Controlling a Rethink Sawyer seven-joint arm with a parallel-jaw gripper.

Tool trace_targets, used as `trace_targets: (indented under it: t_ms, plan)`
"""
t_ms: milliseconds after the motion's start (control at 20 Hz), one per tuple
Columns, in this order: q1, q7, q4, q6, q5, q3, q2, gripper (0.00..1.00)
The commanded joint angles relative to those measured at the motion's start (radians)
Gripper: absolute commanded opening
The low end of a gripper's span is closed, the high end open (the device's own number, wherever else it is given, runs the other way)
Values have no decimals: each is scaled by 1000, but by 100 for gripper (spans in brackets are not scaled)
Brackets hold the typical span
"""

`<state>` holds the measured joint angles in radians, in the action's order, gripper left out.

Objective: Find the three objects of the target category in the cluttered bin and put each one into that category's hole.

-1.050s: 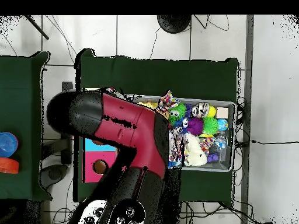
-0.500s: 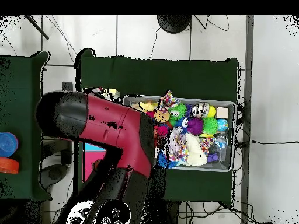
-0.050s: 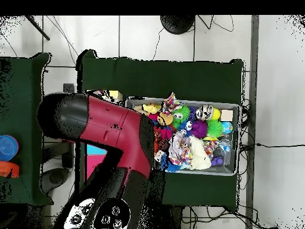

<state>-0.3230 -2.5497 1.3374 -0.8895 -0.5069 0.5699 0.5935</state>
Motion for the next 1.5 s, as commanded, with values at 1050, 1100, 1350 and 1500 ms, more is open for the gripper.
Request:
trace_targets:
  t_ms: [1050, 1100, 1350, 1500]
  plan:
    - [-39, -278, 158, 84, -34, -60, -117, 0]
    - [-41, -276, 157, 83, -30, -56, -119, 0]
    - [-37, -266, 164, 77, -31, -58, -115, 0]
    - [-39, -268, 167, 82, -35, -61, -121, 0]
